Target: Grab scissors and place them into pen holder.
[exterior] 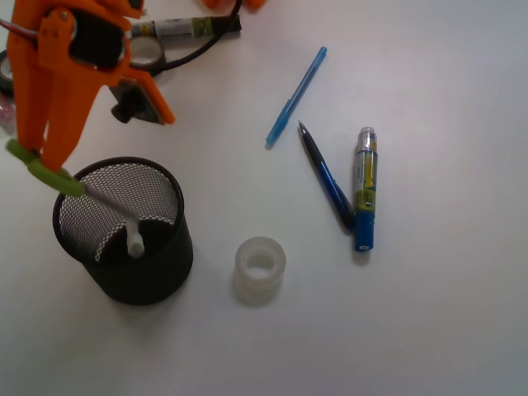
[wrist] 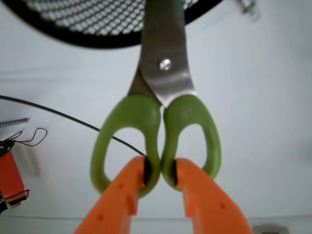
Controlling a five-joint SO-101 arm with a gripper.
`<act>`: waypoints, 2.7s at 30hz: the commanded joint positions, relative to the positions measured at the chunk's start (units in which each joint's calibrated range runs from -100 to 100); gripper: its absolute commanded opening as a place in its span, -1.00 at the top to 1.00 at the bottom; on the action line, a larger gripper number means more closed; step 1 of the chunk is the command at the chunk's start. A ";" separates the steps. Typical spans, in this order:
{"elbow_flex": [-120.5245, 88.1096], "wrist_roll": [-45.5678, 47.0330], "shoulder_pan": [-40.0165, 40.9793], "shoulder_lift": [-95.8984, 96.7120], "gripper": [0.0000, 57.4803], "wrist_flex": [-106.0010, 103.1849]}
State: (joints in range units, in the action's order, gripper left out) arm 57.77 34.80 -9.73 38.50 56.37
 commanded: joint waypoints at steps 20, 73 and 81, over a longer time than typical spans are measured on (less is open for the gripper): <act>5.18 -9.67 -0.18 -11.09 0.10 14.14; -149.89 -36.68 16.57 -137.48 0.99 0.41; -151.79 -36.29 15.82 -137.57 0.99 4.78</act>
State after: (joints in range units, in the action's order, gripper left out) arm -94.70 -1.39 6.47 -98.52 60.09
